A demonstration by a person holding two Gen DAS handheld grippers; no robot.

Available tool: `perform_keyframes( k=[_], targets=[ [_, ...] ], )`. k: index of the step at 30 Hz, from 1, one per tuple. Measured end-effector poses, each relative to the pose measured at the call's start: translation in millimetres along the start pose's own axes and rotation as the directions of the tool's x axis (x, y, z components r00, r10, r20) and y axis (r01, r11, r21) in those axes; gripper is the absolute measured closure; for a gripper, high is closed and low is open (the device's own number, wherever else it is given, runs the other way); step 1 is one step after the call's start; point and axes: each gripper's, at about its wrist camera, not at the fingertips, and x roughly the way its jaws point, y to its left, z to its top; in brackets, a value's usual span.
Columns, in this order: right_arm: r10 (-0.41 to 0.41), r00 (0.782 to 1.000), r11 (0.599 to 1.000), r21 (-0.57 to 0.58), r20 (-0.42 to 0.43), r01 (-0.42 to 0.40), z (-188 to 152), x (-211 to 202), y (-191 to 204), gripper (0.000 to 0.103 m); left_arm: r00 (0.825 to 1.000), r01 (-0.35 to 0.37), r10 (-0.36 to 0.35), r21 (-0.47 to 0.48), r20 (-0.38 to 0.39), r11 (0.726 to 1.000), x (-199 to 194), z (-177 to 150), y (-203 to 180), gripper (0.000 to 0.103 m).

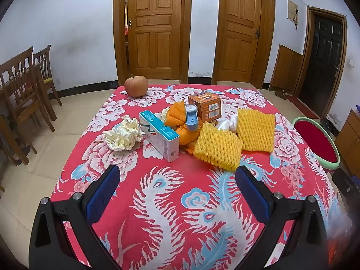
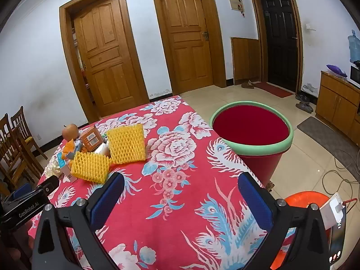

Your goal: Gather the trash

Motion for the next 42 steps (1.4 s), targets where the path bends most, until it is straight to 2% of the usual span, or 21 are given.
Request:
perform_keyframes(
  k=[42],
  targets=[
    [-0.010,1.000,0.999,0.033,-0.029,0.011,-7,7,-8,0.000,1.000,0.007,-0.007,0.006,-0.028,1.000,5,-5,0,0.002]
  ],
)
